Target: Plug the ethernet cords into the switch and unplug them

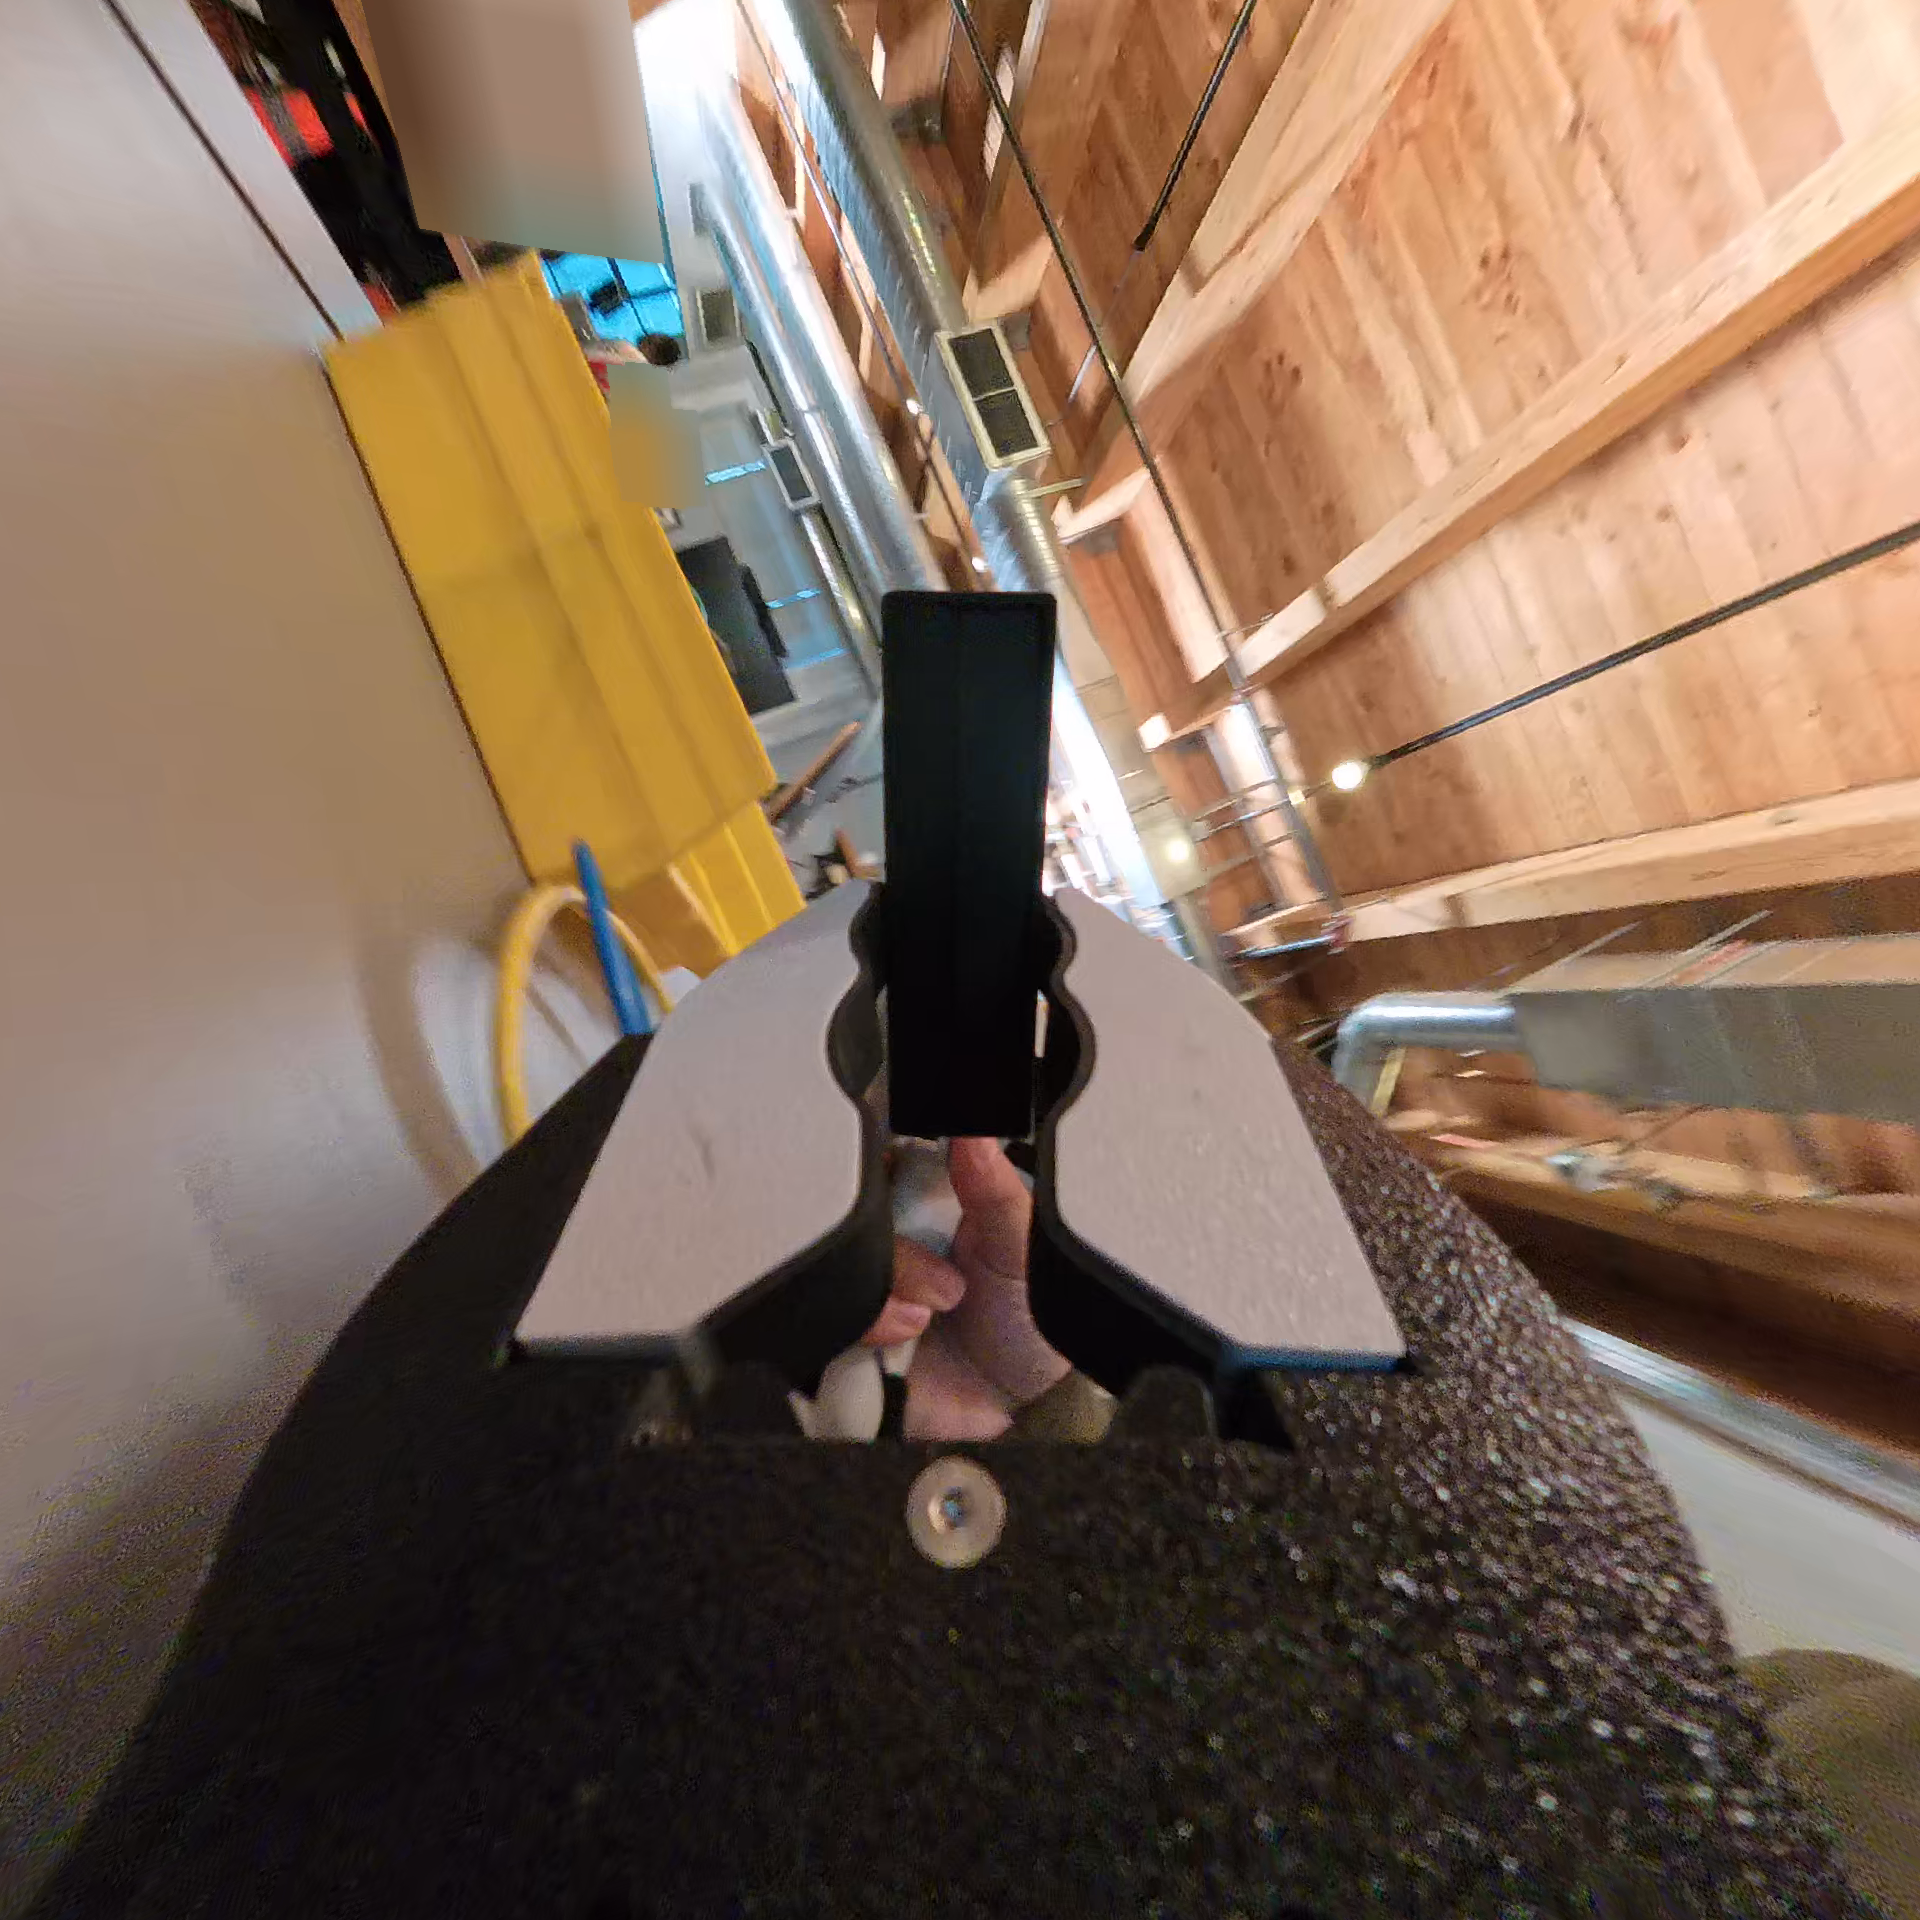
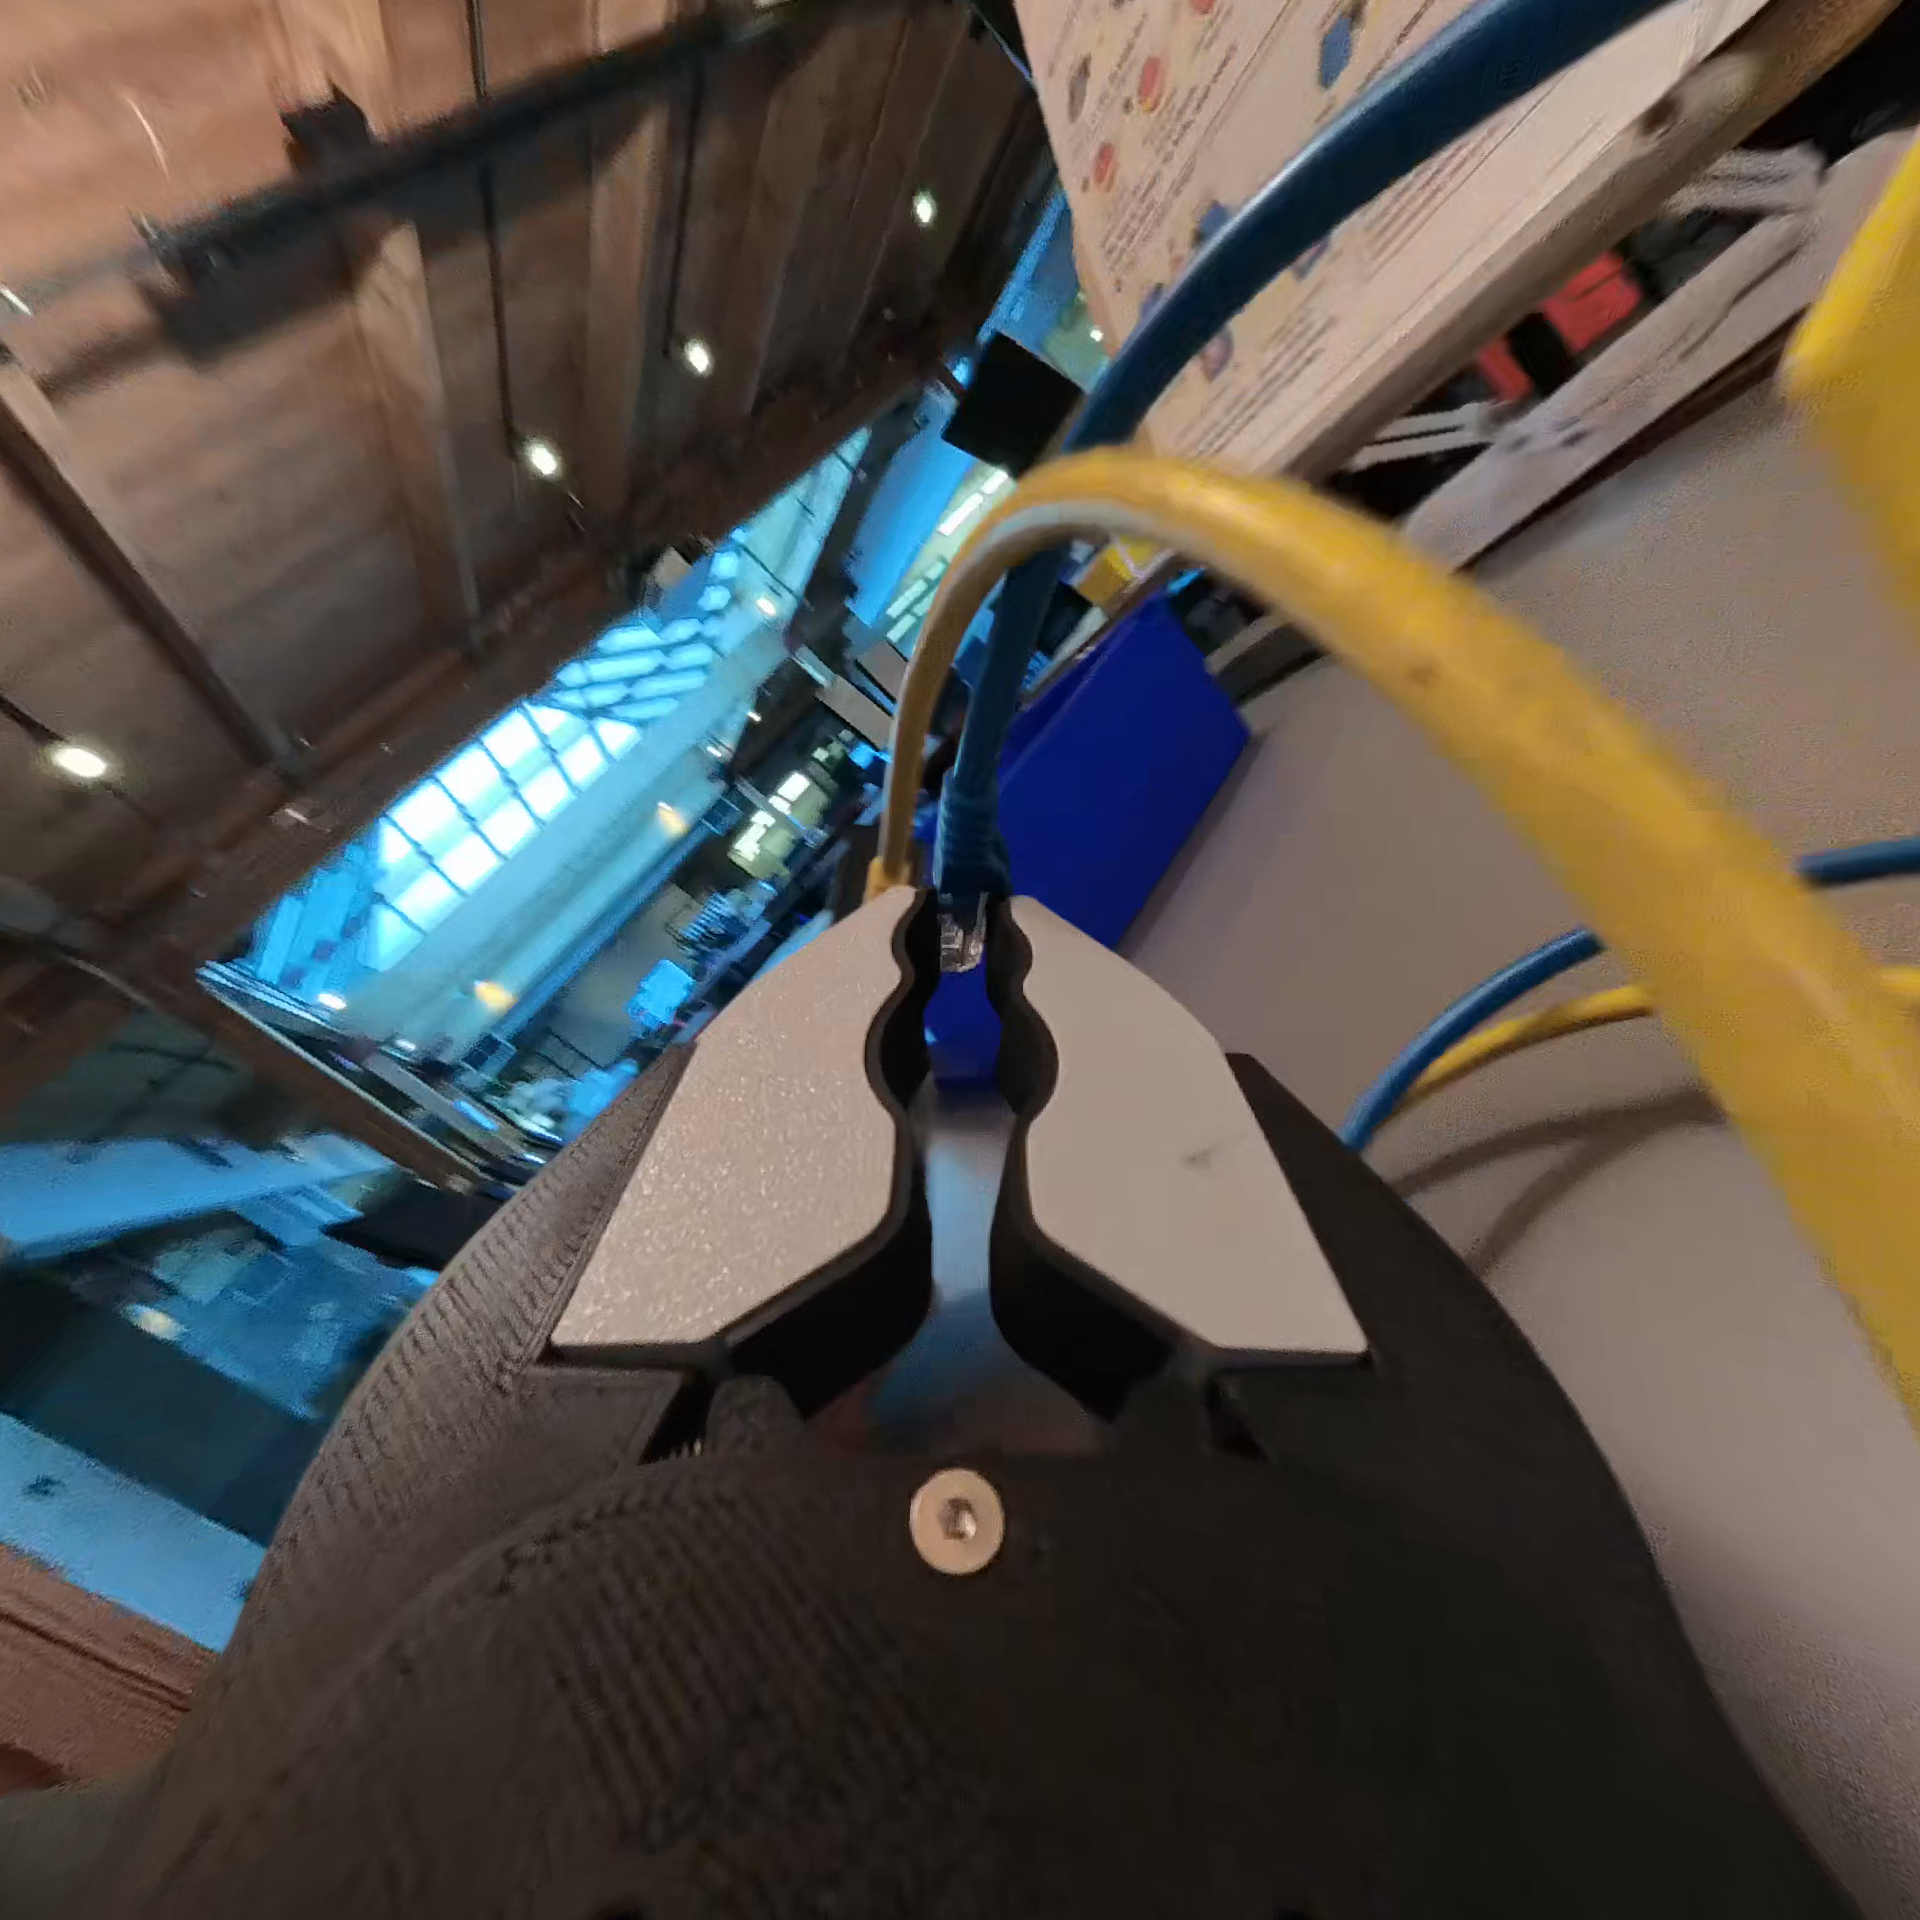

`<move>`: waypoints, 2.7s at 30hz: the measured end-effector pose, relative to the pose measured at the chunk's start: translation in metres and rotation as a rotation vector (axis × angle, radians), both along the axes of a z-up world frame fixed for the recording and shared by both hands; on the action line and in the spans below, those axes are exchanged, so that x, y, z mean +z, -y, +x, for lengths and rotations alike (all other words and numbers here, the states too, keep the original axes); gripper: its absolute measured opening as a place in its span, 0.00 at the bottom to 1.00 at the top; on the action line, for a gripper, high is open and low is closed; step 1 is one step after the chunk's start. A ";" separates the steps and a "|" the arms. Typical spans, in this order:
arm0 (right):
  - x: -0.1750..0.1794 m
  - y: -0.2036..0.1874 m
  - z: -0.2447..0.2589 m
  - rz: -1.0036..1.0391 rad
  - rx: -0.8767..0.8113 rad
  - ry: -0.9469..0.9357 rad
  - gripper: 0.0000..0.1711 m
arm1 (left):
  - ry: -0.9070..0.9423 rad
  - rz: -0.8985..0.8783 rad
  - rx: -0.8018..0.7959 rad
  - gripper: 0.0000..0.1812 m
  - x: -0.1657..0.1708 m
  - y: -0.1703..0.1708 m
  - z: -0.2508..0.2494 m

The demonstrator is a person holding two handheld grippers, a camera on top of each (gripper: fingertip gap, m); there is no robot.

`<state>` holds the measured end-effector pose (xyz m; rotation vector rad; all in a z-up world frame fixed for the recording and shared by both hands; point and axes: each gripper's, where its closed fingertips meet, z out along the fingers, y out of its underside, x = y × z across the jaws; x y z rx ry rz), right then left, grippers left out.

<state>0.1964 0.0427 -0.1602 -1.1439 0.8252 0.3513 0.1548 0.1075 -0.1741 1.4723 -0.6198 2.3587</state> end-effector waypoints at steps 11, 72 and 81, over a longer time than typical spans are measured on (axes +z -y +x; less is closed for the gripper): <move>0.024 -0.006 -0.082 -0.201 0.432 0.106 0.06 | 0.184 0.212 0.295 0.14 0.052 -0.047 -0.013; 0.204 -0.089 -0.165 0.156 1.213 0.482 0.05 | 0.132 -0.329 0.236 0.14 0.041 -0.038 -0.008; 0.098 -0.025 -0.173 -0.520 1.558 0.563 0.05 | 0.232 -0.055 0.381 0.15 0.051 -0.056 -0.012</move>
